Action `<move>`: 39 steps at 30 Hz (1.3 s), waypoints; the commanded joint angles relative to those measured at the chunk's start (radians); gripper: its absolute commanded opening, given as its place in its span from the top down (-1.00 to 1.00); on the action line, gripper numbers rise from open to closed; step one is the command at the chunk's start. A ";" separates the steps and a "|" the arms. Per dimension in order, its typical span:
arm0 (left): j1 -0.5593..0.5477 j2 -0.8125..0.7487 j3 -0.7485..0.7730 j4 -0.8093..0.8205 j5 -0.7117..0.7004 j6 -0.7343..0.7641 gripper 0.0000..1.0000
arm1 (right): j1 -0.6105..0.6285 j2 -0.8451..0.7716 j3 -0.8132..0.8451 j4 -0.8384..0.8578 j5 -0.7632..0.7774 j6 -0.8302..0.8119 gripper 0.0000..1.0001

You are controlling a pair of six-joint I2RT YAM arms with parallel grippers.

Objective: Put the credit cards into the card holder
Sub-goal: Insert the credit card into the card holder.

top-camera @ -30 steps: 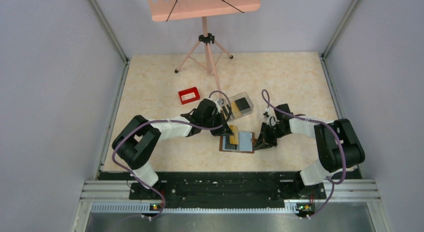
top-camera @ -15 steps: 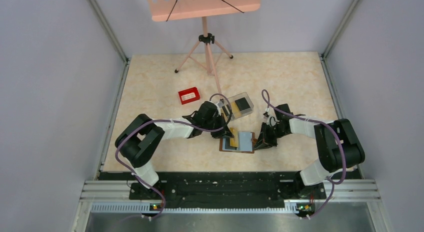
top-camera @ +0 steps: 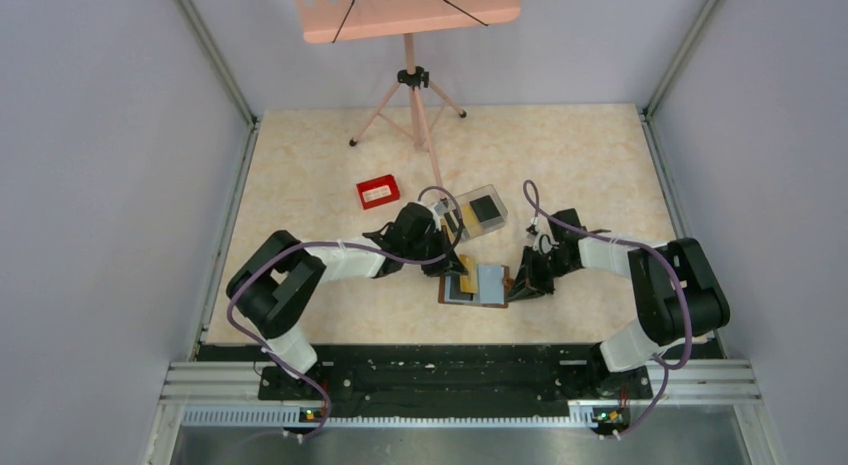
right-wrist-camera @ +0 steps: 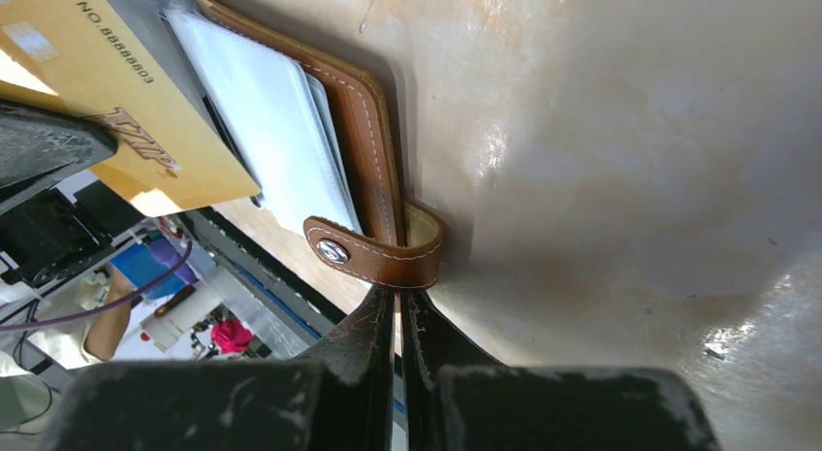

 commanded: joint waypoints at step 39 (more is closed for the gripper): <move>-0.051 0.062 -0.011 0.082 0.036 -0.070 1.00 | 0.010 -0.015 -0.029 -0.003 0.040 -0.017 1.00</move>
